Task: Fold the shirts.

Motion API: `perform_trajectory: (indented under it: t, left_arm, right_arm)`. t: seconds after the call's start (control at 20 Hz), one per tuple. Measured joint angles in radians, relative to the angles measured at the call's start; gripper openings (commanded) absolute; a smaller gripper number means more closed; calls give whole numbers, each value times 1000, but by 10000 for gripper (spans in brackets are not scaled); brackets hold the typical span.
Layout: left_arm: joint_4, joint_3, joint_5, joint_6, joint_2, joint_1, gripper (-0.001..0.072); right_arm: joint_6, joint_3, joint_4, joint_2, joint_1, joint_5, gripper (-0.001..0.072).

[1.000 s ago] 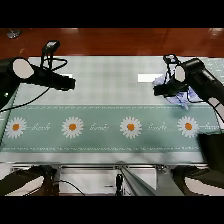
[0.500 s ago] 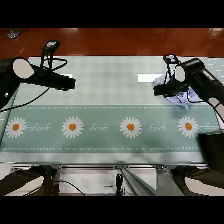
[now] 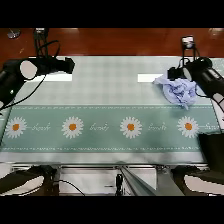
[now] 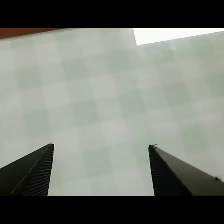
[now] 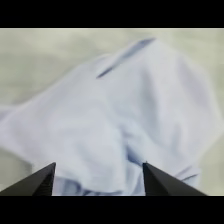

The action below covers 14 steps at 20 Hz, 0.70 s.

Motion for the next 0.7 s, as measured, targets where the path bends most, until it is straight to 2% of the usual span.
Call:
perform_trajectory:
  t: [0.15, 0.3, 0.35, 0.4, 0.45, 0.5, 0.7]
  left_arm:
    - [22, 0, 27, 0, -11, 12, 703]
    - [32, 0, 0, 10, -23, 16, 703]
    - [34, 0, -20, 12, -27, 16, 703]
    - [35, 0, -47, 13, -31, 17, 703]
    - [36, 0, -80, 15, -33, 18, 703]
    - [37, 1, -122, 15, -34, 19, 703]
    - [39, 57, -332, 11, -32, 56, 702]
  right_arm:
    - [80, 0, 87, -53, -172, -19, 622]
    - [-2, 0, 334, -117, -314, -28, 616]
    - [-42, 0, 407, -137, -347, -27, 557]
    - [-75, 0, 465, -152, -369, -20, 416]
    - [-107, 0, 520, -165, -386, -10, 173]
    - [-140, 2, 558, -174, -396, 2, 24]
    - [-353, 80, 762, -178, -417, 120, 21]
